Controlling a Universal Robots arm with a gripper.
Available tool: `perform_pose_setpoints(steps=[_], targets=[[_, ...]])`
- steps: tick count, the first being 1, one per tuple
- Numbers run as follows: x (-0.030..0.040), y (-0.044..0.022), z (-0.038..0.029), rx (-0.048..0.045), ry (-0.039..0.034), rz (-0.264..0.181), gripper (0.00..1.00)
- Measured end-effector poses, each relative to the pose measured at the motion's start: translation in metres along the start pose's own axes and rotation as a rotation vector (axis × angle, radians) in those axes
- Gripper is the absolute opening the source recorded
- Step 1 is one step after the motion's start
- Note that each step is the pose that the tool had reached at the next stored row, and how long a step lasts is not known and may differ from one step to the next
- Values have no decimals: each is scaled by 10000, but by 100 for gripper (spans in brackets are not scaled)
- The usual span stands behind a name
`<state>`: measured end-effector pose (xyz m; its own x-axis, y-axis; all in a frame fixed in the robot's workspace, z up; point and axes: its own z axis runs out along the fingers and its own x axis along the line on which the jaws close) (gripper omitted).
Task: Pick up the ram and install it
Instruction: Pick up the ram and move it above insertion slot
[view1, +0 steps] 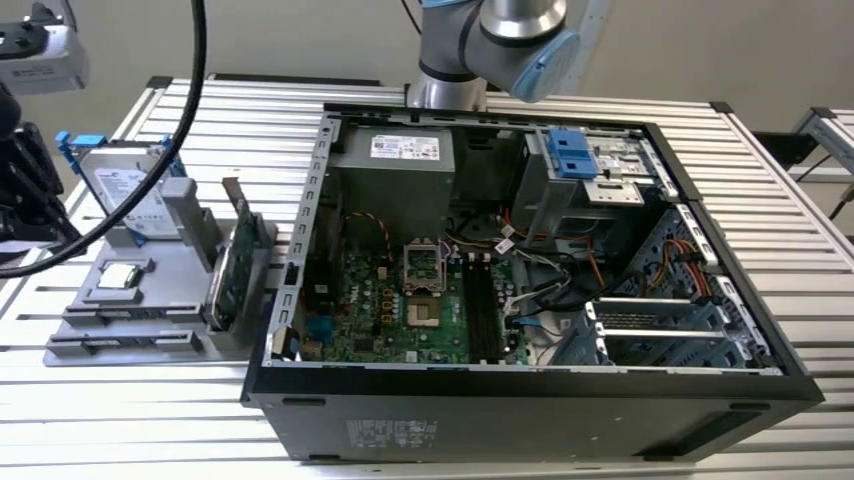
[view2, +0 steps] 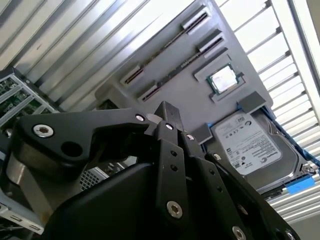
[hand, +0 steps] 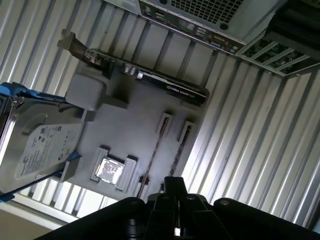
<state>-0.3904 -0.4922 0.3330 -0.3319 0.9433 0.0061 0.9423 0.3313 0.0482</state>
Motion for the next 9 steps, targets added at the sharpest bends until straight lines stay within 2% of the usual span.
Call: perform_pose_setpoints(steps=[5,9], targets=[[1,-3,11,-1,-33,689,0],[1,-3,21,30,-39,1014,0]])
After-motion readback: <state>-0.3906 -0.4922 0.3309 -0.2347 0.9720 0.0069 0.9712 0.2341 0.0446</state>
